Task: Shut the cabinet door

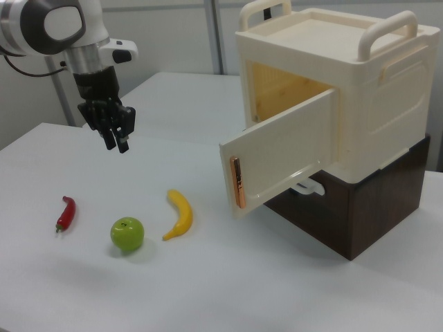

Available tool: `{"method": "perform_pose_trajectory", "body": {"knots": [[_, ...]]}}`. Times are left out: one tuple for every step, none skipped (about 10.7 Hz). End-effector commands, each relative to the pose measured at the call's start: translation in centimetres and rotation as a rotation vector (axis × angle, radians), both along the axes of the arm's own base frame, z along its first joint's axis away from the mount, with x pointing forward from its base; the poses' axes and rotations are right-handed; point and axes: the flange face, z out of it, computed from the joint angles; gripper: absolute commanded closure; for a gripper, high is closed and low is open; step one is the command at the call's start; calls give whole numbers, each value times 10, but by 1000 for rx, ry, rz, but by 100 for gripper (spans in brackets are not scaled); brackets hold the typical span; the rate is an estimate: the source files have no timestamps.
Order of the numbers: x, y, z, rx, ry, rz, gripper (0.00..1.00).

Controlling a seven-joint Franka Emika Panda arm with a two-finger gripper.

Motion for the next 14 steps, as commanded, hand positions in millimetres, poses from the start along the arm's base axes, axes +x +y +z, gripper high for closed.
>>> {"method": "perform_pose_trajectory", "body": {"knots": [[3,-6,5,-10,-27,10,100],[3,-9,5,-11,-29,4,100],[5,-20,15,-10,-49,-16,100],[6,-32,24,-10,-69,-38,100],[6,-42,34,-11,-90,-50,100],[5,-57,45,-15,-110,-63,100],[3,-70,63,-17,-145,-87,100],[-1,-92,85,-21,-186,-126,100],[-4,-112,98,-28,-220,-164,100],[-9,-133,110,-35,-245,-199,100],[-14,-155,121,-44,-270,-232,100],[-18,-174,129,-56,-308,-258,100],[-21,-194,134,-66,-351,-292,99],[-25,-212,137,-76,-376,-323,99]]}}
